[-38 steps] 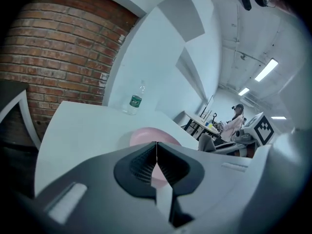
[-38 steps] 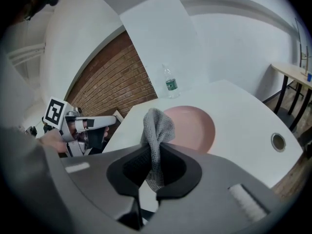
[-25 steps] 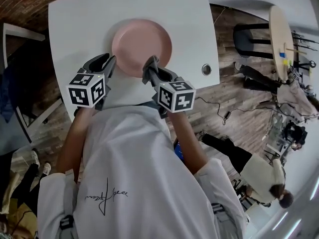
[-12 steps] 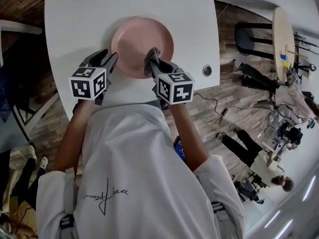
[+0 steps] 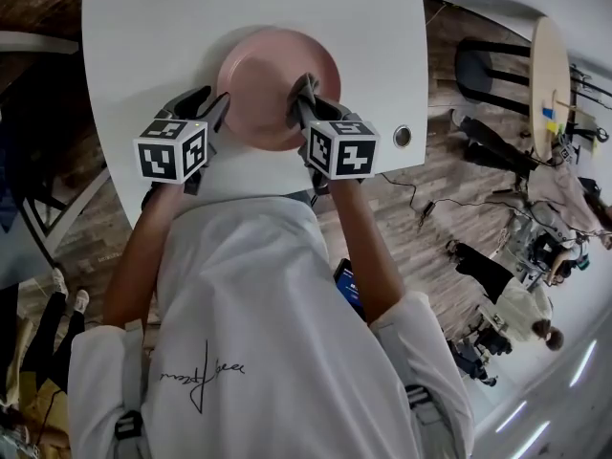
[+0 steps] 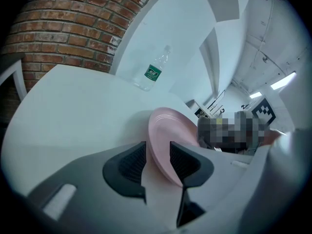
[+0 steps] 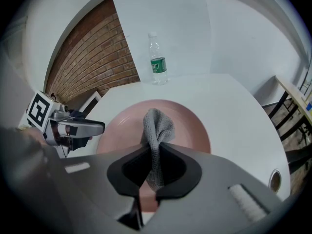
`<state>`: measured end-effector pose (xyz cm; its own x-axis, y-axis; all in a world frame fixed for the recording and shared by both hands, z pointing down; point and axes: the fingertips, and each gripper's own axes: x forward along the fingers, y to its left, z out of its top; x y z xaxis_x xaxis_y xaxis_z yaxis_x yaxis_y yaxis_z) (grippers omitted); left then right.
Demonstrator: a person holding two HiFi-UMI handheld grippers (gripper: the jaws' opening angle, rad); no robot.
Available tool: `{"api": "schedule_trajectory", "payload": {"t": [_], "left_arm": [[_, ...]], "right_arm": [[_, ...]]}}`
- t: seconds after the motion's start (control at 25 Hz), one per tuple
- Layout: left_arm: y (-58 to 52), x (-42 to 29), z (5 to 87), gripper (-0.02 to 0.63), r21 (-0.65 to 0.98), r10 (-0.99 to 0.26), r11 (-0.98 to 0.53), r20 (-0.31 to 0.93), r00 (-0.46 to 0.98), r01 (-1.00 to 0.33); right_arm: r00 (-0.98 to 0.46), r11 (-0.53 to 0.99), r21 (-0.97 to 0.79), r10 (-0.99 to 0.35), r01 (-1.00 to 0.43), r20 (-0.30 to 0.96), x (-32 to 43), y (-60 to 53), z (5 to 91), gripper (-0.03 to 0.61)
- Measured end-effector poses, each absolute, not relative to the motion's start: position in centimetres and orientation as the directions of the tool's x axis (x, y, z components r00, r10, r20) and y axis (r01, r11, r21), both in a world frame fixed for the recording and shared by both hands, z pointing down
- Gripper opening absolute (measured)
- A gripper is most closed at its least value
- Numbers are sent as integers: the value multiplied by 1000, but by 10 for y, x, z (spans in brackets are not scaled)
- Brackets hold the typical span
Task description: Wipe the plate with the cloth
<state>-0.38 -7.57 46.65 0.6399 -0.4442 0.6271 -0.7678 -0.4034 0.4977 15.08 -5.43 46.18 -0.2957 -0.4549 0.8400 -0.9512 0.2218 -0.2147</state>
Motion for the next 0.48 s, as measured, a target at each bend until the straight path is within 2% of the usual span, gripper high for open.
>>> {"api": "schedule_trajectory", "payload": {"t": [0.48], "left_arm": [[-80, 2, 479, 169, 492, -414, -422, 643, 644, -762]], "right_arm": [[-218, 201, -141, -442, -969, 870, 161, -82, 477, 20]]}}
